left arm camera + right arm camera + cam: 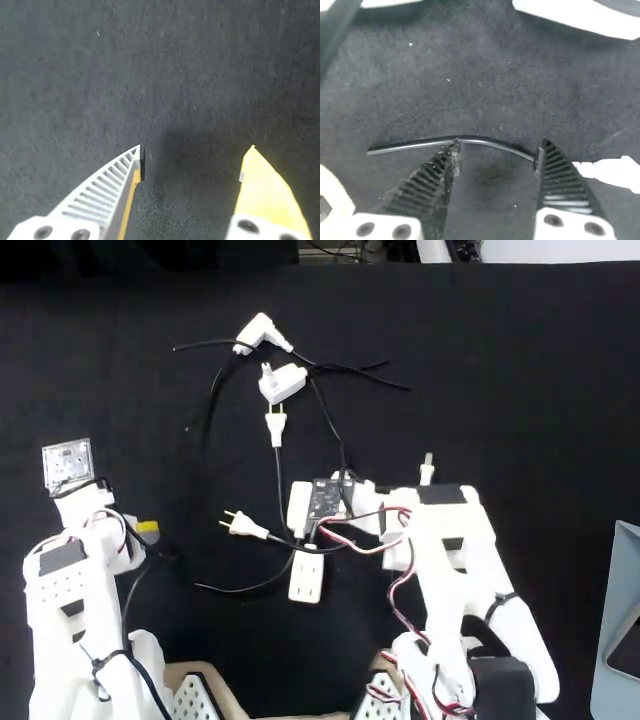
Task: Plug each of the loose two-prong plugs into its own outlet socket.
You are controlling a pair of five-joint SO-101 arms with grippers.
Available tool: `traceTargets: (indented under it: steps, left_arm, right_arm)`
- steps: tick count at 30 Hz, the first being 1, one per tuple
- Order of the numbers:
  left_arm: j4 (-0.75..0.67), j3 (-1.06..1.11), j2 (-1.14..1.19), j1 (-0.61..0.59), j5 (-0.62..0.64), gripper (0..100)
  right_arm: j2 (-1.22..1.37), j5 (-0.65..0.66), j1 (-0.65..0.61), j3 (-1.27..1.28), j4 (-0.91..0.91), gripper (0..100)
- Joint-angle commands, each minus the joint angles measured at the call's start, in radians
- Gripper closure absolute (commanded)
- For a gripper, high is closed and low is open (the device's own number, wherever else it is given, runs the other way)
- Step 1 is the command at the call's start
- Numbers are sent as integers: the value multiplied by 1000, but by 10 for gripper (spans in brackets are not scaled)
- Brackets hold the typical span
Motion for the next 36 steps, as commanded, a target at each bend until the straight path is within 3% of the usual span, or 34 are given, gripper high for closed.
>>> traceTargets:
  steps: [1, 6, 10, 19, 26, 31, 36]
  left_arm:
    - [-40, 7, -17, -5, 3, 686]
    - [-40, 5, -17, -5, 3, 686]
    - [-40, 5, -17, -5, 3, 686]
    - [-40, 5, -17, -10, 3, 686]
    - [-40, 5, -17, -10, 3, 686]
    - [-40, 5, -17, -10, 3, 686]
    - [-40, 5, -17, -7, 3, 686]
  right_arm:
    - [1, 11, 23, -8, -11, 766]
    - [2, 23, 68, -22, -11, 766]
    - [2, 107, 72, -16, -18, 766]
    - [117, 114, 74, -24, -117, 767]
    - [360, 112, 72, -105, -183, 894]
    - [394, 107, 71, -142, -183, 990]
    - [332, 25, 87, -237, -92, 987]
